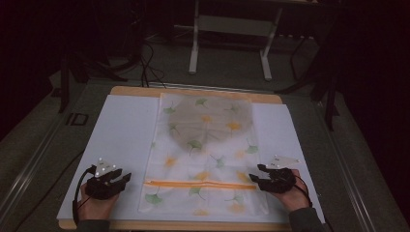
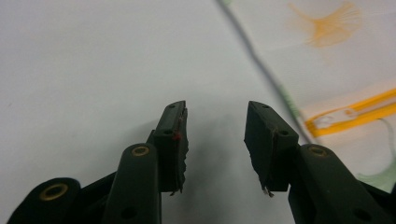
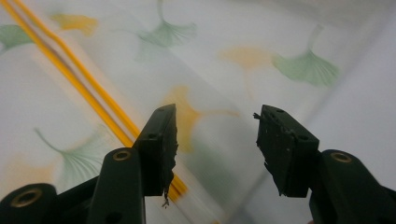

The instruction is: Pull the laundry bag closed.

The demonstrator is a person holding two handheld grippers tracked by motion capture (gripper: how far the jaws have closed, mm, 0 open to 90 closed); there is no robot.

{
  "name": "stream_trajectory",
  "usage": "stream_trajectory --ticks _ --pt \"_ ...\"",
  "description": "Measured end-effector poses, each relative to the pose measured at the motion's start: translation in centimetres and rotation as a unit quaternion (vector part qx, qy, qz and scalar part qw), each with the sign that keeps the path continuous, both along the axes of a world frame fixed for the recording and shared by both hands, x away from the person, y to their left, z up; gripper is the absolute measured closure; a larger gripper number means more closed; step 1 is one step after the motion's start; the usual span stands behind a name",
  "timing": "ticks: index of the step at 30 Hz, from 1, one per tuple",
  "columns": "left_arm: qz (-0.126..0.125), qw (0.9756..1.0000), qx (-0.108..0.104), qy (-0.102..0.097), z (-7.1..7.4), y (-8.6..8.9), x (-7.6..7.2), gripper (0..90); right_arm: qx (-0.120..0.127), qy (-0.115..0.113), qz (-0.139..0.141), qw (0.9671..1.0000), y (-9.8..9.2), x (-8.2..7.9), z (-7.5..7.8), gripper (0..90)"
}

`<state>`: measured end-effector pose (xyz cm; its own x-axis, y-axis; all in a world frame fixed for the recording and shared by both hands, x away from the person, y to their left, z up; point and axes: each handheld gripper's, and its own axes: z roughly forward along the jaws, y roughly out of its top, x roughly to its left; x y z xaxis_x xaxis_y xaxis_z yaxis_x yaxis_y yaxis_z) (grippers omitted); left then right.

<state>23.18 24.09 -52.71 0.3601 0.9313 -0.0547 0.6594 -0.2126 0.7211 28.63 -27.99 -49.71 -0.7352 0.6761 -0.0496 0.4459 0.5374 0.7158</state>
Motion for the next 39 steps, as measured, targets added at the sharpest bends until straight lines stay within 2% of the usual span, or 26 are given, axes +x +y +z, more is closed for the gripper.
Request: stream_trajectory --ticks 2,3,5,7,12,16,24,25,33,35,36,38,39 --pt "-0.009 1.0 -0.004 -0.001 0.1 -0.1 0.0 59.2 -0.004 0.0 0.005 1.0 0.4 0.1 0.1 47.9" --pt "-0.013 0.9999 -0.006 0.0 0.1 -0.1 0.0 58.6 -0.004 0.0 0.017 0.9998 1.1 0.3 0.3 48.4" --pt "-0.022 0.9996 -0.016 0.008 0.0 0.0 0.1 57.8 -0.005 0.004 0.02 0.9998 1.4 0.4 0.3 48.9" --pt "-0.027 0.9993 -0.025 0.009 0.1 0.0 0.2 58.6 -0.003 0.007 0.038 0.9992 2.6 0.6 0.5 49.3" --pt "-0.036 0.9989 -0.03 0.004 0.0 0.1 0.2 60.0 -0.005 0.008 0.059 0.9982 4.3 0.8 0.8 49.4" --pt "-0.037 0.9984 -0.042 -0.01 0.1 0.5 0.2 62.4 -0.008 0.01 0.086 0.9962 6.2 1.0 1.3 50.1" --pt "-0.036 0.9987 -0.034 -0.005 0.1 1.0 0.8 60.0 -0.002 0.011 0.119 0.9928 8.8 1.3 1.9 52.5" --pt "-0.038 0.9989 -0.027 -0.004 0.1 0.9 0.9 58.9 -0.003 0.011 0.127 0.9918 9.5 1.4 2.0 53.0" --pt "-0.046 0.9988 -0.015 -0.001 0.1 0.6 1.0 55.9 0.0 0.021 0.159 0.987 12.6 1.6 1.5 58.4" --pt "-0.047 0.9988 -0.013 -0.002 0.1 0.5 1.0 55.3 -0.001 0.021 0.163 0.9863 13.0 1.7 1.5 58.6" --pt "-0.047 0.9988 -0.013 -0.004 0.2 0.5 1.1 53.5 -0.002 0.021 0.17 0.9852 13.8 1.6 1.5 58.9" --pt "-0.046 0.9988 -0.016 -0.004 0.2 0.5 1.1 51.8 -0.002 0.02 0.175 0.9844 14.2 1.7 1.5 59.4" --pt "-0.045 0.9987 -0.023 -0.005 0.2 0.5 1.0 51.4 0.0 0.021 0.182 0.983 15.0 1.6 1.6 61.4"
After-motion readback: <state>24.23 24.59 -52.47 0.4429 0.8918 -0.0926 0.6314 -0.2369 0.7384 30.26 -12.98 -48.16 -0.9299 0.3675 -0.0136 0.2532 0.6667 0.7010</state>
